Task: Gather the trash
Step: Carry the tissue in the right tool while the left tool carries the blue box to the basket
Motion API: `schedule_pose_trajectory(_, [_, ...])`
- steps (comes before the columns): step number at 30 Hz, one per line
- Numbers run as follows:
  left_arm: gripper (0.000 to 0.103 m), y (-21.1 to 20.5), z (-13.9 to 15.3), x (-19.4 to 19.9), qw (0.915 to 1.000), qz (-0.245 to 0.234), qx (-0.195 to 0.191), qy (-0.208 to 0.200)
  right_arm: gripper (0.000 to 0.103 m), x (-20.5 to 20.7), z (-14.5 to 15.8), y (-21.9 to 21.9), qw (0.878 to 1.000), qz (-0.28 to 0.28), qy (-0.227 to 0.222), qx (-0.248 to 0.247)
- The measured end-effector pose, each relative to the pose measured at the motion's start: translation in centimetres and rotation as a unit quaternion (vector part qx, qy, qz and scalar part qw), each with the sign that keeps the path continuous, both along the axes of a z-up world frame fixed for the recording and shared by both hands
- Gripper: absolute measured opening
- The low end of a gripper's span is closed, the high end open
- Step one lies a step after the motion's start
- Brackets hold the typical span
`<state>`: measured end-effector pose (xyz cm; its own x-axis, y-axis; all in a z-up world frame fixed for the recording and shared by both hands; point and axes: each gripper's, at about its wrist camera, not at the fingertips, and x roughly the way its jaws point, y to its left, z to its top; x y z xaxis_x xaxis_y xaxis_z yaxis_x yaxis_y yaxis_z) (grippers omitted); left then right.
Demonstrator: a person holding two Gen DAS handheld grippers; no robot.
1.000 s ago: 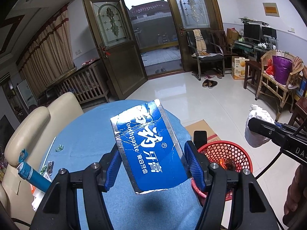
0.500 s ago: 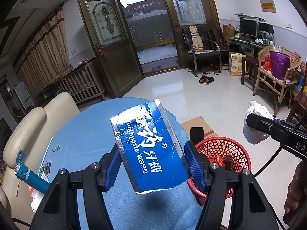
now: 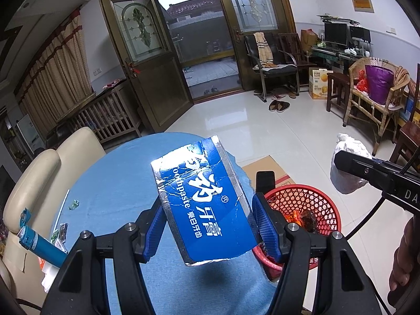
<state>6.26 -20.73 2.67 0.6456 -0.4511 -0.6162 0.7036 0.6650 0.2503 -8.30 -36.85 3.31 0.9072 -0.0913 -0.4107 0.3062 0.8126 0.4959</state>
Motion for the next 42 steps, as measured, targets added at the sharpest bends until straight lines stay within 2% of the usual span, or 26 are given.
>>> schedule_pose_trajectory(42, [0.066,-2.0,-1.4,0.4,0.9991,-0.024,0.031,0.014,0.031,-0.3,-1.4,-2.3,0.999,-0.02,0.009,0.036])
